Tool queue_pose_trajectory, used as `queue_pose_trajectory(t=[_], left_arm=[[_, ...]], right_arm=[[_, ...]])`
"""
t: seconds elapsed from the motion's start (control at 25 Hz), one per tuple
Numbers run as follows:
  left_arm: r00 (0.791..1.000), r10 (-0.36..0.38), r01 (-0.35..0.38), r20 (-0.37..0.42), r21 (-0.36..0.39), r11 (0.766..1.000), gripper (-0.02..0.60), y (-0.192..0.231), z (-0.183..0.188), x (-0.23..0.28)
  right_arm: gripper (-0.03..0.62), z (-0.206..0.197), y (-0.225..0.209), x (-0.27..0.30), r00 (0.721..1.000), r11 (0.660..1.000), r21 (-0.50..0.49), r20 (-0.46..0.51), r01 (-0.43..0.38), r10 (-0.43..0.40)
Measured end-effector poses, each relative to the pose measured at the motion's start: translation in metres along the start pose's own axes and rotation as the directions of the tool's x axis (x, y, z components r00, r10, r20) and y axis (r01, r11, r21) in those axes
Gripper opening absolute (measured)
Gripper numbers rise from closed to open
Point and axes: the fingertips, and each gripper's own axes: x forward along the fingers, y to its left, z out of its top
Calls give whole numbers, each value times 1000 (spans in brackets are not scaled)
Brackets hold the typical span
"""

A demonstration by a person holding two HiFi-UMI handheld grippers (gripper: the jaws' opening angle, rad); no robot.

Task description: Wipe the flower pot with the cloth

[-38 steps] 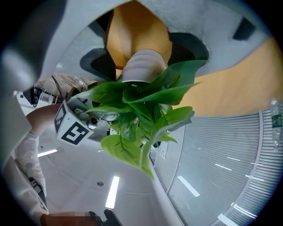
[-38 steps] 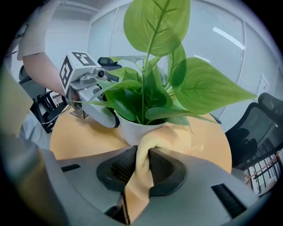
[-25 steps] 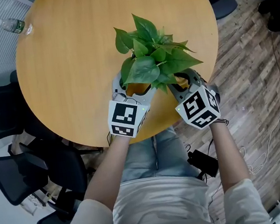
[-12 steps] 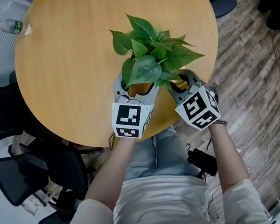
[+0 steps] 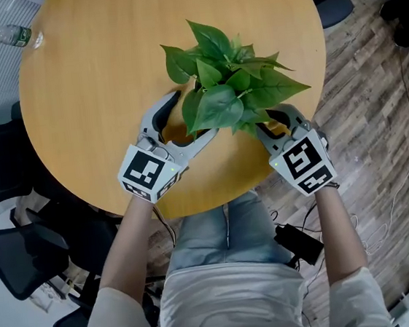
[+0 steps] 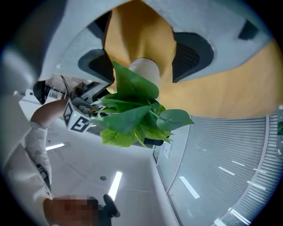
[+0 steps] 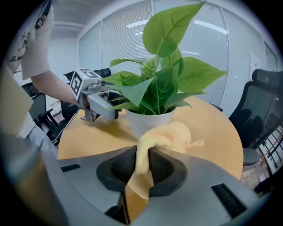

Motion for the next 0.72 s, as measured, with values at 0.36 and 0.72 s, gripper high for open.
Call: queue_pose_trajectory(t=[0.36, 0.72], left_arm=[[952, -303, 306, -44, 126, 944, 477, 0, 8, 16], [889, -456, 457, -44, 171, 873, 488, -7, 20, 35]], right_arm=[[66, -1, -7, 0, 999, 998, 56, 34, 7, -9], [66, -3, -12, -3, 999, 997, 72, 31, 19, -21]])
